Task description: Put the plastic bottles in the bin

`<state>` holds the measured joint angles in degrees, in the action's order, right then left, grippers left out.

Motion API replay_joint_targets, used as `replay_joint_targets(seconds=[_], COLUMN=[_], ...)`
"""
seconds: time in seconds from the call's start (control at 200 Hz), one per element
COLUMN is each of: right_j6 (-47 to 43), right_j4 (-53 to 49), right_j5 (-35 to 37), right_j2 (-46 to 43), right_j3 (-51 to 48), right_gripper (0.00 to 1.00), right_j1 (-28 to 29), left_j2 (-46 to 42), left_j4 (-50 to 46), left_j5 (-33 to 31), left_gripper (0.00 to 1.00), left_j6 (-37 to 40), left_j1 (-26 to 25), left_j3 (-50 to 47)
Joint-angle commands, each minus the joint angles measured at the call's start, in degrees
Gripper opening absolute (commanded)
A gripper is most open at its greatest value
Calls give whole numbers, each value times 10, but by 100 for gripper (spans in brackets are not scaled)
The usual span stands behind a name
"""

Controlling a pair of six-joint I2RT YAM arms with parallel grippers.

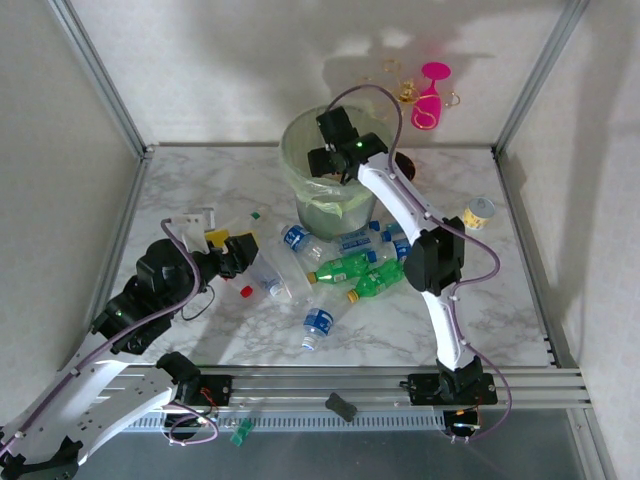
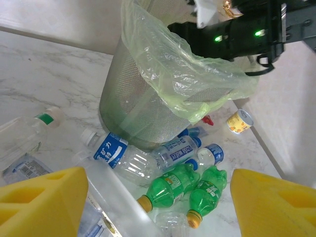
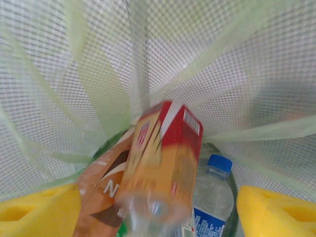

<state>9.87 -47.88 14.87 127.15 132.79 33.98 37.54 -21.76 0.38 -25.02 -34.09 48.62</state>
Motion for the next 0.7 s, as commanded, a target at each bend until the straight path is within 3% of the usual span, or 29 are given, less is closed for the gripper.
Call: replay_joint_targets(seconds=[0.0,0.175,0.355,0.491,0.691], right_j6=[8,10,20,38,75], right_j4=[-4,12,65,145,288], right_j5=[-6,3,15,9,-50], right_j2=[-67,-141,-249,-361,-565], right_j3=[14,-4,-100,-239,-496], right_gripper=[85,85,85,86,72], right_j1=[7,22,50,85,88], left_j2=[-5,-9,-5,1,38], left_j4=[-8,-15,-18,-22,-36], left_j5=[-8,-13,-22,-29,-17], left_gripper=[76,78,78,79,79], left_j6=[2,-12,-38,-70,-109], left_j1=[-4,-3,-3,-4,-3], left_j3=[6,7,4,-1,-19])
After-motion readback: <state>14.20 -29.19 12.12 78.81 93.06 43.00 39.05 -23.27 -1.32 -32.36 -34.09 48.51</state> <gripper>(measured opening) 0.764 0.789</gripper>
